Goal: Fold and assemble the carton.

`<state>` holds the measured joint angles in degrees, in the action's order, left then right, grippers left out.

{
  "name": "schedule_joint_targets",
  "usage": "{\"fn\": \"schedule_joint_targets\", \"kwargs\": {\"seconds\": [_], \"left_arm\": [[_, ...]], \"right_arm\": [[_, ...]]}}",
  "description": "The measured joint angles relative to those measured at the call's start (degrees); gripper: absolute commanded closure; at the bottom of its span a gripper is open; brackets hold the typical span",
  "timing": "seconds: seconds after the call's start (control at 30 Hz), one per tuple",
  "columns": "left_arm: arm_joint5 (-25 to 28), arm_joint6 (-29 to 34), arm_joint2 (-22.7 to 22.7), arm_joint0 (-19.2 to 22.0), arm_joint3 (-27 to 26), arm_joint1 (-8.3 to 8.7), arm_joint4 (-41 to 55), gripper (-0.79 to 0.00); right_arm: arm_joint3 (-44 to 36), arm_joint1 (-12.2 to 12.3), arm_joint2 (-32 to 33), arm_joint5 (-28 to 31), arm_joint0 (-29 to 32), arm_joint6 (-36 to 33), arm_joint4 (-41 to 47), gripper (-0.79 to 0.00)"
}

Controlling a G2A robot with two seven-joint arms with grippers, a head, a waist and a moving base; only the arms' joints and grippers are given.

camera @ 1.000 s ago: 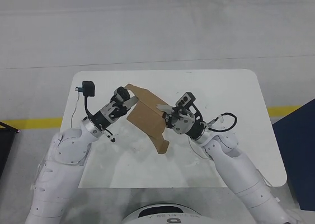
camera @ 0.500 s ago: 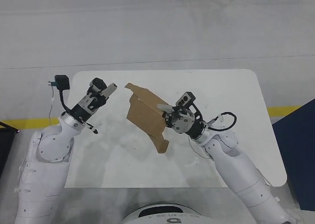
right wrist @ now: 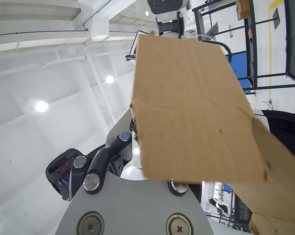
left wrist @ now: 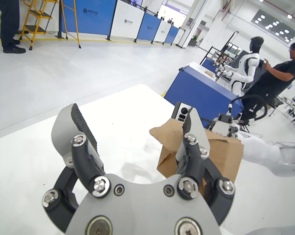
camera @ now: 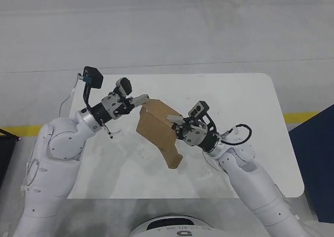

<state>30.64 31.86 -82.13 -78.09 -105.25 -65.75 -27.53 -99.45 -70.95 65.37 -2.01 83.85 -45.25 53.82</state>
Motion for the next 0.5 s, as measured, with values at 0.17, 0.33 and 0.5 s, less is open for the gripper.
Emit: {"fn": "schedule_joint_targets", "kwargs": {"seconds": [0.17, 0.33, 0.5], "left_arm": [[0.79, 0.34, -0.83, -1.26, -0.40, 0.35, 1.05, -0.785], [1.26, 1.65, -1.22, -3.27, -1.94, 0.73, 1.22, -0.785], [1.31, 1.42, -1.17, -4.88, -3.45, 0.98, -0.04, -0.785]], "right_arm": [[-1.38, 0.32, 1.23, -0.20, 1.66, 0.15, -0.50, 0.000], [-2.23, 0.49, 1.66, -0.64, 2.47, -0.03, -0.87, 0.000], [-2.67, 0.51, 1.33, -0.96, 2.81, -0.30, -0.78, 0.000]]}}
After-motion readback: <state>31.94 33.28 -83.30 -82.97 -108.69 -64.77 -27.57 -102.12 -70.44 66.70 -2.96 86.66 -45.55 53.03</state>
